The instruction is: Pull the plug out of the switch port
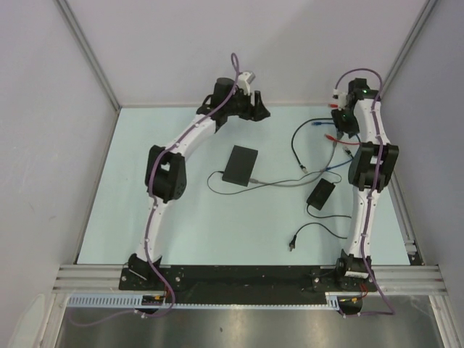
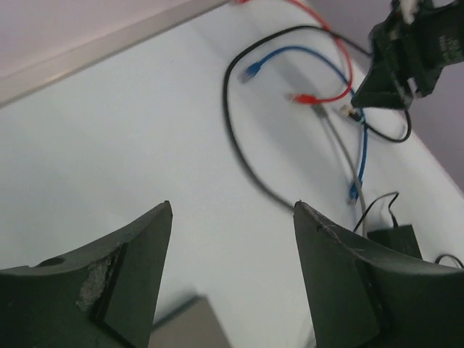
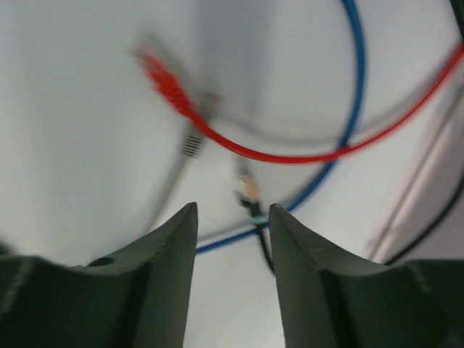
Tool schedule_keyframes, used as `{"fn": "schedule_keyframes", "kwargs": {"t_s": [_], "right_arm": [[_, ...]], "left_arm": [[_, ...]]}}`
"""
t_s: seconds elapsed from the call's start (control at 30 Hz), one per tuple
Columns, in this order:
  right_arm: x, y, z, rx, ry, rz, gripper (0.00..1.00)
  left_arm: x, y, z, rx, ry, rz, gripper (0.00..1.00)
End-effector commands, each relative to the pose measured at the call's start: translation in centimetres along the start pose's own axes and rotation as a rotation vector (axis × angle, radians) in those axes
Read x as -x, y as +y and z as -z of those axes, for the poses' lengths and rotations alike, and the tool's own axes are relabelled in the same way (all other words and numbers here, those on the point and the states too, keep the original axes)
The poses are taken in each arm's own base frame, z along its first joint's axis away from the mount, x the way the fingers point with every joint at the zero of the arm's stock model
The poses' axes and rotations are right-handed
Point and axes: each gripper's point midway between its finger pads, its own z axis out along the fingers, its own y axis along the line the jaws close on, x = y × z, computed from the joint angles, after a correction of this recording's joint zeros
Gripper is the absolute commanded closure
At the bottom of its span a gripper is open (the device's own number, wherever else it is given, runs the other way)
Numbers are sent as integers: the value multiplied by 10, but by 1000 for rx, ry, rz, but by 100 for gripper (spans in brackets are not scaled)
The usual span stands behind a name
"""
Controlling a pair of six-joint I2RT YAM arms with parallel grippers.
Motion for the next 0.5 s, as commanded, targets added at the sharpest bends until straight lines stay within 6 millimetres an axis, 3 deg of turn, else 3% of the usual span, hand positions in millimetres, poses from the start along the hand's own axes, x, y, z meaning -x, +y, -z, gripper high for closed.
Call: {"fn": "schedule_keyframes", "kwargs": {"t_s": [0.0, 0.03, 0.07, 0.13, 0.27, 0.37, 0.47], "right_arm": [[61, 74, 73, 132, -225, 115, 47], [60, 85, 80, 165, -229, 124, 46], [62, 110, 93, 239, -250, 153, 45], [56, 148, 106, 342, -243, 205, 44], [13, 230, 127, 676, -144, 265, 43], [-12, 269, 145, 858, -94, 265, 37], [-28, 288, 144, 965, -95, 271, 33]], "left_arm": [[43, 17, 86, 92, 1, -30, 25], [20, 32, 94, 135, 56, -6, 23], [12, 45, 106, 171, 78, -7, 23], [-15, 50, 128, 206, 149, 32, 23], [-56, 55, 155, 228, 252, 91, 23], [-82, 46, 165, 204, 326, 147, 24], [-104, 37, 173, 154, 380, 129, 24]]}}
